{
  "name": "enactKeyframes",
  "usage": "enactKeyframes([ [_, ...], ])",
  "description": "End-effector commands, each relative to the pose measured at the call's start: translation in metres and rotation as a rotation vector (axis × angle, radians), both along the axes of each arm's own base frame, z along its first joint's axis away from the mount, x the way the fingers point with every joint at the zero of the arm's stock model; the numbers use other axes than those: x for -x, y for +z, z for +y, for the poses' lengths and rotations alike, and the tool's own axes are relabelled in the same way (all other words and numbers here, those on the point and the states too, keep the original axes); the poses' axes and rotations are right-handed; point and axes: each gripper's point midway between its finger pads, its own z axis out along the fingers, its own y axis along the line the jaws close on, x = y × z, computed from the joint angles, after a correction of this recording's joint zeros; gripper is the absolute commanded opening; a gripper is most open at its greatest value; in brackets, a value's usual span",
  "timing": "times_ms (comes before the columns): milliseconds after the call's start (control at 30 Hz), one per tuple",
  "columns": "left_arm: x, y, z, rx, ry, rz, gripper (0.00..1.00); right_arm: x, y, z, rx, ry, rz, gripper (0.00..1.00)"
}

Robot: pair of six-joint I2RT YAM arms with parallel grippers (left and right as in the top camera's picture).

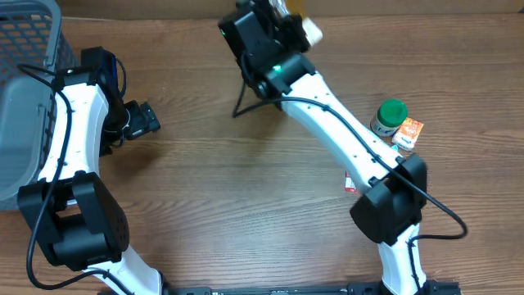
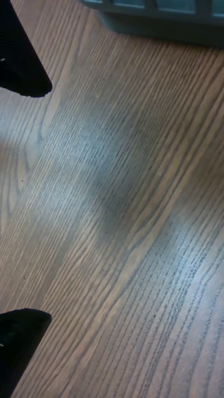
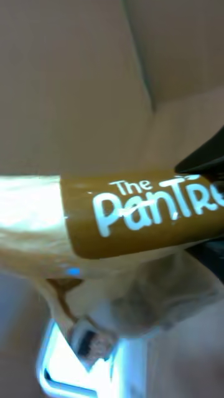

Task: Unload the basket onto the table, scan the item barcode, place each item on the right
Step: 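Carry the PanTree bag right and release it beside the red stick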

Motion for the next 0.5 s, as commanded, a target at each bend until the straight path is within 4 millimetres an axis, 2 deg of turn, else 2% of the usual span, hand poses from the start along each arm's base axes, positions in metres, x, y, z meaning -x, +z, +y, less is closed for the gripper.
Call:
enactKeyframes([
  [0,-0.003,0.010,0.001,-0.015,-0.007,-0.029,1.00,0.033,-0.057,0.005,-0.298,-0.037,0.252,0.03],
  [33,-0.003,0.010,0.001,-0.015,-0.007,-0.029,1.00,0.050,-0.075,0.002,-0.323,-0.038,0.378,0.04],
  [67,-0.004,0.010,0.001,-0.015,-0.007,-0.030,1.00,0.079,-0.098,-0.005,-0.360,-0.041,0.576,0.03],
  [100,-0.004,0.010,0.001,-0.015,-0.007,-0.030,1.00,0.087,-0.104,-0.009,-0.371,-0.049,0.632,0.04],
  [133,-0.004,0.010,0.001,-0.015,-0.007,-0.030,1.00,0.108,-0.116,-0.020,-0.394,-0.084,0.758,0.17],
  [167,-0.003,0.010,0.001,-0.015,-0.007,-0.029,1.00,0.117,-0.122,-0.030,-0.396,-0.113,0.810,0.39],
  [200,-0.003,0.010,0.001,-0.015,-0.007,-0.029,1.00,0.123,-0.129,-0.047,-0.382,-0.162,0.854,0.94],
  [233,-0.003,0.010,0.001,-0.015,-0.007,-0.029,1.00,0.124,-0.133,-0.056,-0.382,-0.186,0.867,1.00],
  [400,-0.004,0.010,0.001,-0.015,-0.007,-0.030,1.00,0.125,-0.145,-0.092,-0.401,-0.305,0.895,1.00],
  [467,-0.003,0.010,0.001,-0.015,-0.007,-0.029,1.00,0.122,-0.145,-0.096,-0.410,-0.312,0.886,1.00],
])
